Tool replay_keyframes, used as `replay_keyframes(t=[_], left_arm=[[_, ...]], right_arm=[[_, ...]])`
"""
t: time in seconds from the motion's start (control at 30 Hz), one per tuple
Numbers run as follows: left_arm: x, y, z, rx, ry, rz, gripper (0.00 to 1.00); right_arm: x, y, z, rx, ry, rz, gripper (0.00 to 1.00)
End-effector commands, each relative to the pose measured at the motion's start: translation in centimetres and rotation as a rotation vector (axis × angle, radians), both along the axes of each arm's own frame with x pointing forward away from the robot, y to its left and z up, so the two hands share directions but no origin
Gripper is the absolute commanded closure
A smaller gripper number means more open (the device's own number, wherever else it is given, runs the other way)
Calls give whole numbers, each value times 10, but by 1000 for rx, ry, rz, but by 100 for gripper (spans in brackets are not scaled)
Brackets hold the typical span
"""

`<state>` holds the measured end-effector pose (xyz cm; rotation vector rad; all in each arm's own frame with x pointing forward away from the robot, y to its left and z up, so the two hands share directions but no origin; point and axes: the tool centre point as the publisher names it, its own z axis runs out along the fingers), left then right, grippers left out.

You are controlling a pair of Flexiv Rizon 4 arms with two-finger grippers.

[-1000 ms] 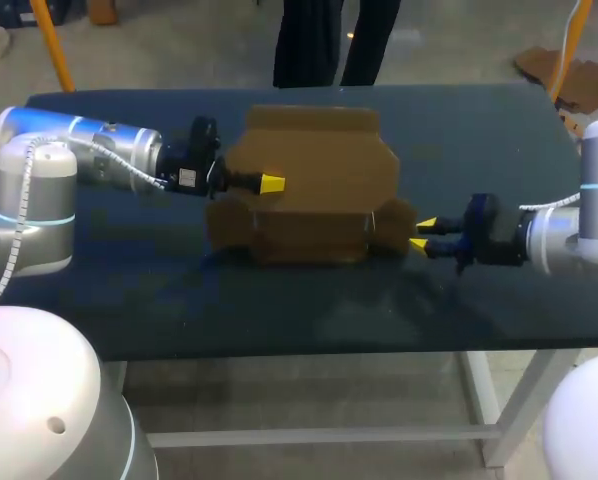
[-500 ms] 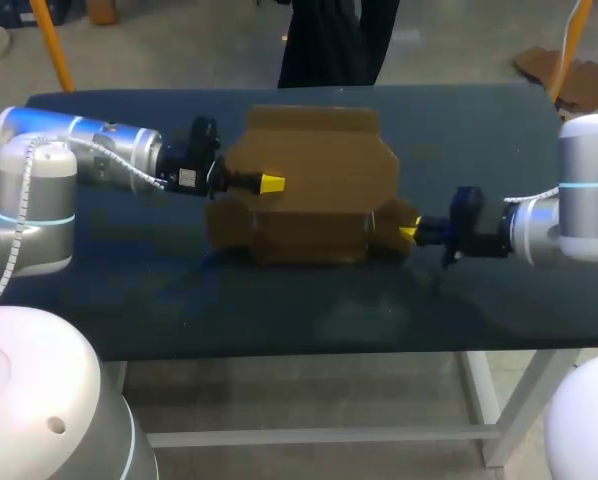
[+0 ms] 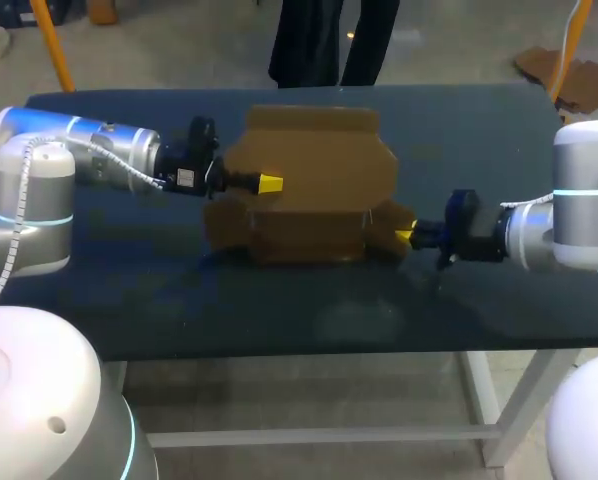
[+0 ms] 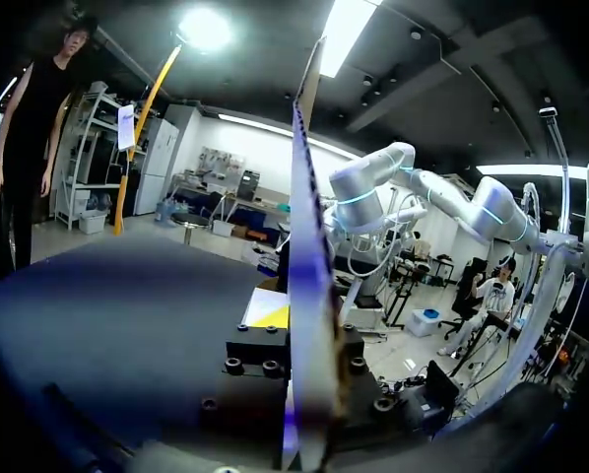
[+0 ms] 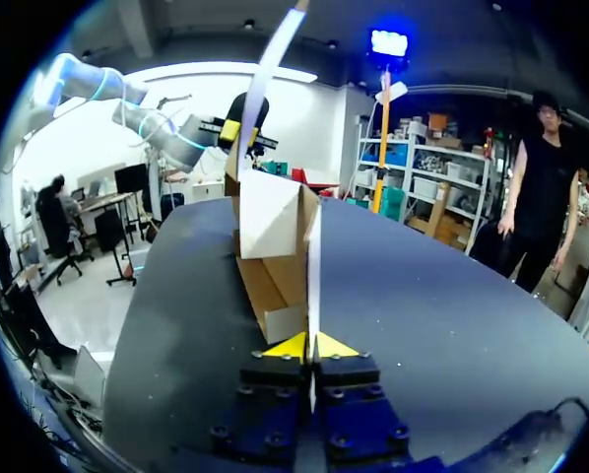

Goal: Assemble the packaging by folding the flat box into shape, placing the metal phone stand inside, and closing the box properly

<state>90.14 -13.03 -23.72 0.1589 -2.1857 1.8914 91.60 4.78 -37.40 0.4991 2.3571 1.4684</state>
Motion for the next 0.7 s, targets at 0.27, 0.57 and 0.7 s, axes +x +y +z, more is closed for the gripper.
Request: replay_keyframes(t=[0.27,0.57,0.7], left_arm=[[0,-3,-3,0,0,-4,100],[0,-3,-3,0,0,-4,100],[0,-3,-3,0,0,-4,100]], right_arm=[[-8,12,-2,8,17,-9,73],[-15,21,-4,19,36,-21,70],[-19,26,-3,21,41,-23,72]])
